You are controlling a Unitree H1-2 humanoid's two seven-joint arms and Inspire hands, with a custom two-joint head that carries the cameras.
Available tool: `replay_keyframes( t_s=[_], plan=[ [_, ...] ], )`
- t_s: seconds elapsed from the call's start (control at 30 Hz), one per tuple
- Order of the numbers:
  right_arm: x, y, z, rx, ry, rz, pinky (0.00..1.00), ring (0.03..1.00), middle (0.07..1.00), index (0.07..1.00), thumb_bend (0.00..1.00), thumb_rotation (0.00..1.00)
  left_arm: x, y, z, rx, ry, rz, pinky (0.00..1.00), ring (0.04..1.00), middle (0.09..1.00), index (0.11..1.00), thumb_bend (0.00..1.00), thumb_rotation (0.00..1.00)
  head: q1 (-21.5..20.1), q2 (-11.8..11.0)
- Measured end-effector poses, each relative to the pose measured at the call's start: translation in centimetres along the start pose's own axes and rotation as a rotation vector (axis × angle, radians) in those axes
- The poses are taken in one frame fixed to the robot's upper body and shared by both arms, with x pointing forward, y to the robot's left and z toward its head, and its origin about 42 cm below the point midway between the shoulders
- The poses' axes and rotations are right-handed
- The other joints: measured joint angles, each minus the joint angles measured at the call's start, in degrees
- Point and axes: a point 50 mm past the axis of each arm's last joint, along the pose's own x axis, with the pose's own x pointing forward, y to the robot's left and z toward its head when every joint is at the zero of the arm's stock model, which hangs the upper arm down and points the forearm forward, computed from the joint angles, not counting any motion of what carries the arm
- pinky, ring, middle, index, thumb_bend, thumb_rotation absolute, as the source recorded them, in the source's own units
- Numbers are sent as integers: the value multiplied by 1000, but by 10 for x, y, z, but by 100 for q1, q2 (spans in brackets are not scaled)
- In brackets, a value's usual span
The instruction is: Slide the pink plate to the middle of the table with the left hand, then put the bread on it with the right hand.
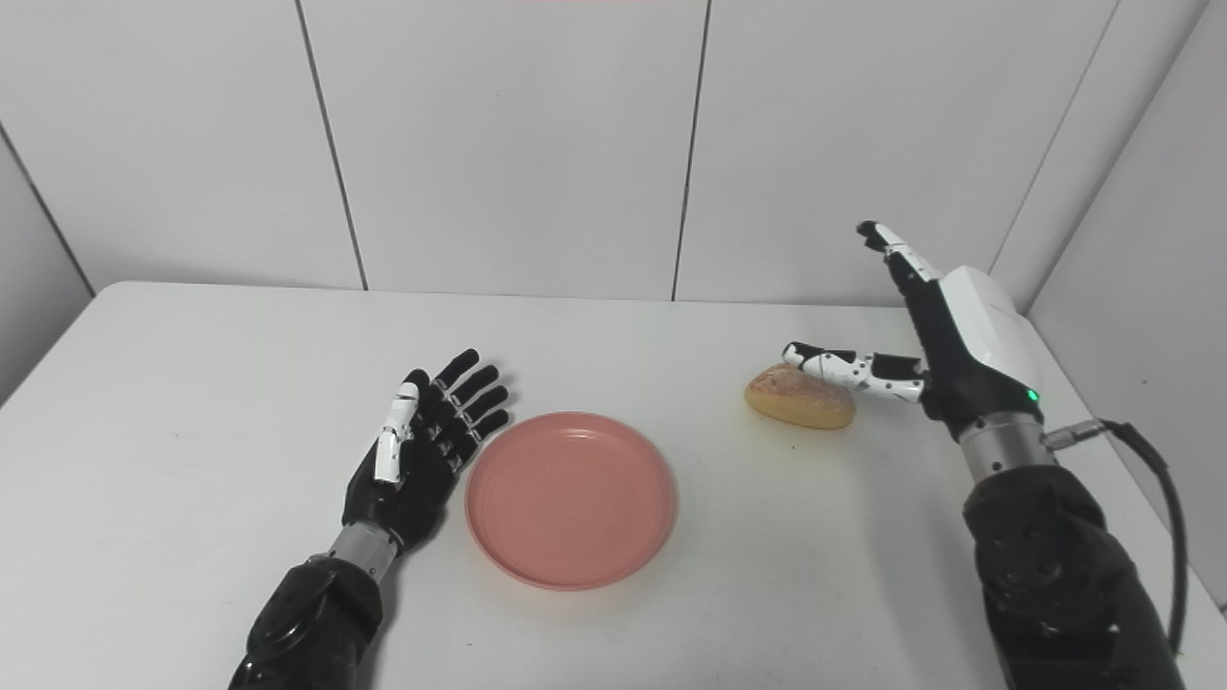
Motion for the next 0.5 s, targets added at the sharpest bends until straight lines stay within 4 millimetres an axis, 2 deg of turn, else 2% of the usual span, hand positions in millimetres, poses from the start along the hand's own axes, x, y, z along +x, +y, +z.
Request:
replay_keyframes(
  t_s=[0.17,0.33,0.5],
  plan=[
    [15,3,-2,-37,31,103,762,858,893,888,964,417,-1,2,1,3,0,3,871,859,861,851,338,1000,-44,0],
    [24,10,-5,-63,60,182,796,879,899,880,980,384,-1,5,2,11,0,3,874,862,864,851,341,1000,-79,18],
    [37,14,-6,-86,98,242,813,895,912,892,1000,411,-2,7,3,16,0,5,872,860,861,850,340,1000,-106,35]
  ],
)
